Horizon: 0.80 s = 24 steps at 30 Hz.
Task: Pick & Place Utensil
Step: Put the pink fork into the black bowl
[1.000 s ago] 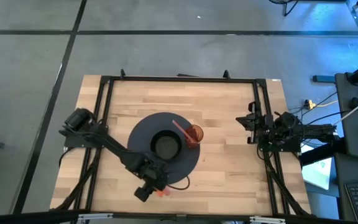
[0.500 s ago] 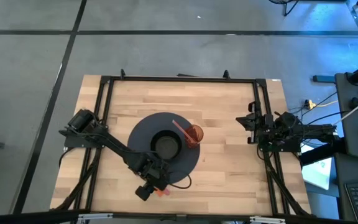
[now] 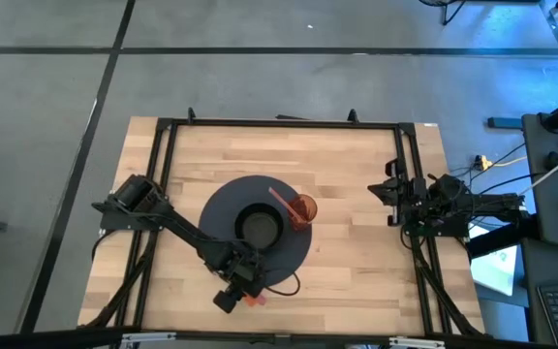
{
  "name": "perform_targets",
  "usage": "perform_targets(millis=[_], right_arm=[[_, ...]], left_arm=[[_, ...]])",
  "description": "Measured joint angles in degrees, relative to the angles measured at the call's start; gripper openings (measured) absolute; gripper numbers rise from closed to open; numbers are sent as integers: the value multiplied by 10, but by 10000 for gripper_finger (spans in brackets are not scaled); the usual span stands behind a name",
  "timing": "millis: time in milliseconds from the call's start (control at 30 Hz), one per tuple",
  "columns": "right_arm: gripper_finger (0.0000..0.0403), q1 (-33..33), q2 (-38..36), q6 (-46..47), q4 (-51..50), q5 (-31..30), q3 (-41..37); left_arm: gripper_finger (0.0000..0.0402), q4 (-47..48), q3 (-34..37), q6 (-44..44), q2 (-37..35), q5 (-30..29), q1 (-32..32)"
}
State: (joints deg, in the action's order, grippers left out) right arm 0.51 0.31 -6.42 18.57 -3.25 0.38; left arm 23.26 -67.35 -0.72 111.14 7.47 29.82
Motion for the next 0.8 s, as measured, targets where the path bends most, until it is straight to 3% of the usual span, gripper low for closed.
perform_targets(millis=[267, 567, 800], right_arm=[[7, 0, 0, 4, 0, 5, 0], [7, 0, 0, 4, 0, 5, 0], [7, 0, 0, 3, 0, 5, 0]], left_arm=[[124, 3, 0, -17, 1, -24, 1], [47, 3, 1, -26, 2, -33, 5], [47, 4, 2, -29, 3, -34, 7]])
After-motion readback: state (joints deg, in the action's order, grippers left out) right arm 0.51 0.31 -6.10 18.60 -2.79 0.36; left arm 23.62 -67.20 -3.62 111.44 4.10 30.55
